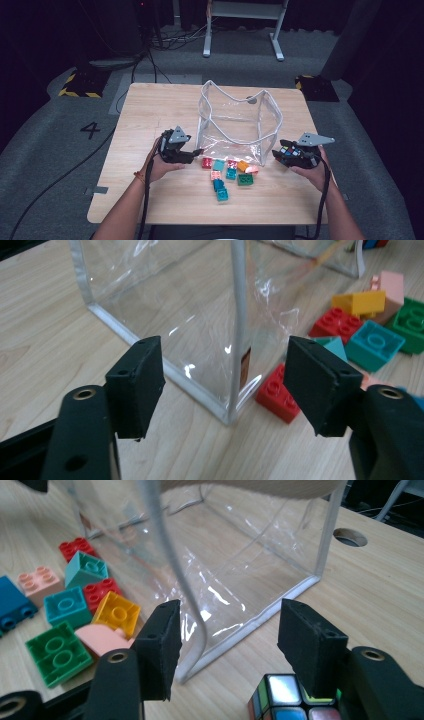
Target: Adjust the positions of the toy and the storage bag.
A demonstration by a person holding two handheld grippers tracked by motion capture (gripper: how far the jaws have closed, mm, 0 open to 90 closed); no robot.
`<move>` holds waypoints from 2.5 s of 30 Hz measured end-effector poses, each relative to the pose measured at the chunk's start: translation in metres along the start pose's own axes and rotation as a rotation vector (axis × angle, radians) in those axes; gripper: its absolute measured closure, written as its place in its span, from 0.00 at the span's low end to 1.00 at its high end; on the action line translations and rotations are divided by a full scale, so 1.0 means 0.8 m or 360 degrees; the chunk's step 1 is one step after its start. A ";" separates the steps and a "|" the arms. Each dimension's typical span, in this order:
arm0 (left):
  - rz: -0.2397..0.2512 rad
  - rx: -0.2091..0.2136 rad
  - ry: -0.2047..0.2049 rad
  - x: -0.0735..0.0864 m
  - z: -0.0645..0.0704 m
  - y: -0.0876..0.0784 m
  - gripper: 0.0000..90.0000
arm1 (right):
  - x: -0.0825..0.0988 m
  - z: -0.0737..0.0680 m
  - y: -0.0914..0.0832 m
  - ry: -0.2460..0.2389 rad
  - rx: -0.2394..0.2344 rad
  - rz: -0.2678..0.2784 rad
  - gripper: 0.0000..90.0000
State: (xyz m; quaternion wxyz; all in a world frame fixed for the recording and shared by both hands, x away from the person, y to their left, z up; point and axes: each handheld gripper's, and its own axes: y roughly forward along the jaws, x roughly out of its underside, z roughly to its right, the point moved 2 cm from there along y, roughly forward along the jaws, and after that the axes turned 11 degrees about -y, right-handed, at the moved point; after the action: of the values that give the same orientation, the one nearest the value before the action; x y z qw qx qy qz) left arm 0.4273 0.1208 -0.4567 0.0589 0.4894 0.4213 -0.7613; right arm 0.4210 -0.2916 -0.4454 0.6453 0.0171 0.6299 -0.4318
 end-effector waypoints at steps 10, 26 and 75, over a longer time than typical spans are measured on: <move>0.0075 0.0081 -0.0015 -0.014 -0.003 0.008 0.76 | -0.014 -0.020 0.016 -0.0064 -0.0050 0.0021 0.63; 0.0017 0.0146 0.0095 -0.008 0.009 -0.004 0.96 | -0.014 -0.033 0.022 -0.0135 -0.0072 0.0014 0.95; -0.0313 -0.0103 -0.0057 0.123 -0.008 -0.043 0.17 | 0.086 0.042 0.010 0.0189 0.0126 -0.0213 0.20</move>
State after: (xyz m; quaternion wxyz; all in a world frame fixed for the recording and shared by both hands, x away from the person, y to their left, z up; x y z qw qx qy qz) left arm 0.3642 0.1790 -0.5162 0.0072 0.4299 0.4905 -0.7580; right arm 0.4411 -0.3424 -0.4993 0.5754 0.0260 0.6492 -0.4967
